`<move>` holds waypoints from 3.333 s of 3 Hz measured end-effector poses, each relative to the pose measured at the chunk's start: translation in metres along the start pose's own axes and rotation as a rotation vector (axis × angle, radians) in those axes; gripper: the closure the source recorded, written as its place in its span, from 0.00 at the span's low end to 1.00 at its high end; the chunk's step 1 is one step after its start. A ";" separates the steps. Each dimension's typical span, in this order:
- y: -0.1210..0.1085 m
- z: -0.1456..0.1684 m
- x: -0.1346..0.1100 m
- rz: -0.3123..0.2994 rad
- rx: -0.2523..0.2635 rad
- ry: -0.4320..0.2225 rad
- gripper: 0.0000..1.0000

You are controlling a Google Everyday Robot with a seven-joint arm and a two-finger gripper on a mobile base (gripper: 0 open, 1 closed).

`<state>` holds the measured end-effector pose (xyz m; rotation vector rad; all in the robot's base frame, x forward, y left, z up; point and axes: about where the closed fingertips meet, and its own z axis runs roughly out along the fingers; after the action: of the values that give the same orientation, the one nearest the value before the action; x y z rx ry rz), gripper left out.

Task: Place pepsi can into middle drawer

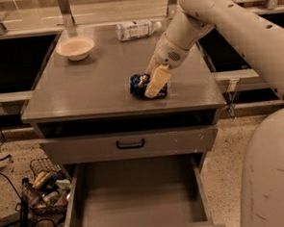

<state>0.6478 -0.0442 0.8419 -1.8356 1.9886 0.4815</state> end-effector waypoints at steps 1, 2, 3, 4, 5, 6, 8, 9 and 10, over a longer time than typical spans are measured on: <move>0.000 0.000 0.000 0.000 0.000 0.000 0.62; 0.000 0.000 0.000 0.000 0.000 0.000 0.85; 0.000 0.000 0.000 0.000 0.000 0.000 1.00; 0.000 0.000 0.000 0.000 0.000 0.000 1.00; 0.001 -0.011 -0.007 -0.015 0.017 -0.009 1.00; 0.011 -0.032 -0.009 -0.030 0.051 -0.013 1.00; 0.068 -0.087 -0.005 -0.056 0.188 -0.053 1.00; 0.099 -0.099 0.005 -0.041 0.228 -0.067 1.00; 0.126 -0.098 0.022 -0.019 0.245 -0.092 1.00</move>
Offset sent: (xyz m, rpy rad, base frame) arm 0.0000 0.0000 0.0000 0.0000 0.0000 0.0000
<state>0.5152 -0.1016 0.9142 -1.6513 1.8754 0.2961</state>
